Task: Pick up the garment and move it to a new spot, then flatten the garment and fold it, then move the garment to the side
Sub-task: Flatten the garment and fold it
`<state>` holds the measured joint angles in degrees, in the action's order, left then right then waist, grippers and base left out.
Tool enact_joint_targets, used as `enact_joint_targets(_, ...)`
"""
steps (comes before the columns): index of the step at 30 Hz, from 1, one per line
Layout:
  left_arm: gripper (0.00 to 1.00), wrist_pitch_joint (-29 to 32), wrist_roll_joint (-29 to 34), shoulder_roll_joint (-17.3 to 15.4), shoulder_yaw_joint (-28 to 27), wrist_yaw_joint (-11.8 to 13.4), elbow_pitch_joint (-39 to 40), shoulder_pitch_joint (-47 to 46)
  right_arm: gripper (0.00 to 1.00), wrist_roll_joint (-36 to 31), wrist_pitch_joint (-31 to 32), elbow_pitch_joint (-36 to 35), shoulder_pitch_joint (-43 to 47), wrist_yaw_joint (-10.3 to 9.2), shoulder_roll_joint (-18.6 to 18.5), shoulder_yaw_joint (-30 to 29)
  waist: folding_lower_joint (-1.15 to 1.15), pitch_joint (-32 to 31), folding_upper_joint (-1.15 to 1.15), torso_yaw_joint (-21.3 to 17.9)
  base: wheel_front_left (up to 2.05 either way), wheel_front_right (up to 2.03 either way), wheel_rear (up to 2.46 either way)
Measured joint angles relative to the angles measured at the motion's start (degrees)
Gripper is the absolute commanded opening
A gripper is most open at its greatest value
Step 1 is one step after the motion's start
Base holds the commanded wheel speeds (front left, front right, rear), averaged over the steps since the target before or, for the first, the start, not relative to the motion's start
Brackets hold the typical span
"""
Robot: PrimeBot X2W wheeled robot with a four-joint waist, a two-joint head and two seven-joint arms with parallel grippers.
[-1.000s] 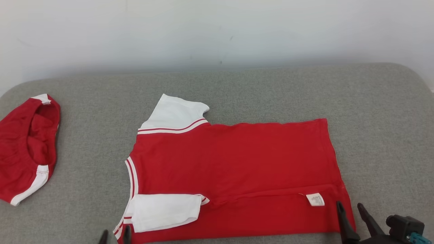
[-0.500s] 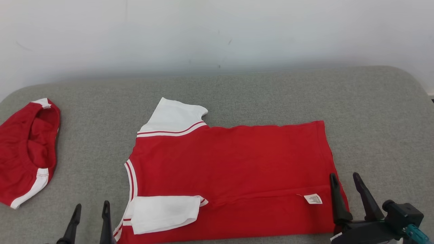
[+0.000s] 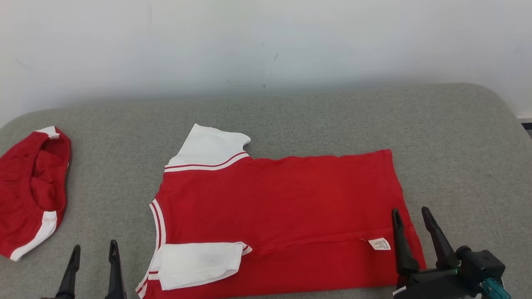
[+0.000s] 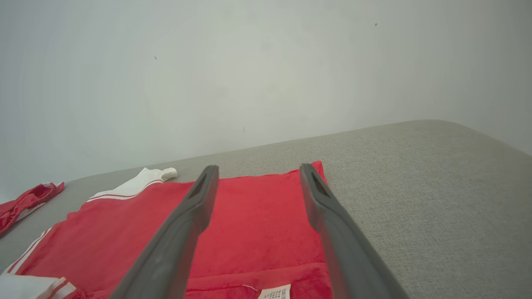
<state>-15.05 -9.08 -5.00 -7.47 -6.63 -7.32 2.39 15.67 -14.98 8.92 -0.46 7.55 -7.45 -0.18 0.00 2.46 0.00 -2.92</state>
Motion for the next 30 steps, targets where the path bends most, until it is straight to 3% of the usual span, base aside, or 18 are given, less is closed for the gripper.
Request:
enact_joint_targets(23, 1.00, 0.0, 2.0, 0.4, -1.2, -0.8, -1.7, 1.1, 1.00, -2.7, 0.0, 1.8, 0.3, 0.00, 1.2, -0.9, 0.00, 0.7, 0.00, -0.4, 0.00, 0.00, 0.00)
enact_joint_targets(26, 1.00, 0.0, 1.4, -0.7, -0.9, -0.8, -2.4, -1.7, 1.00, -2.0, 0.0, 4.0, -2.9, 0.00, 1.3, -1.4, 0.00, 1.5, 0.00, -0.8, 0.00, 0.00, 0.00)
enact_joint_targets(30, 1.00, 0.0, -0.3, -4.7, 2.6, -0.9, -6.4, -7.6, 1.00, -1.8, 0.0, 8.0, -7.9, 0.00, 0.3, -1.3, 0.00, 2.9, 0.00, -1.2, 0.00, 0.00, 0.00)
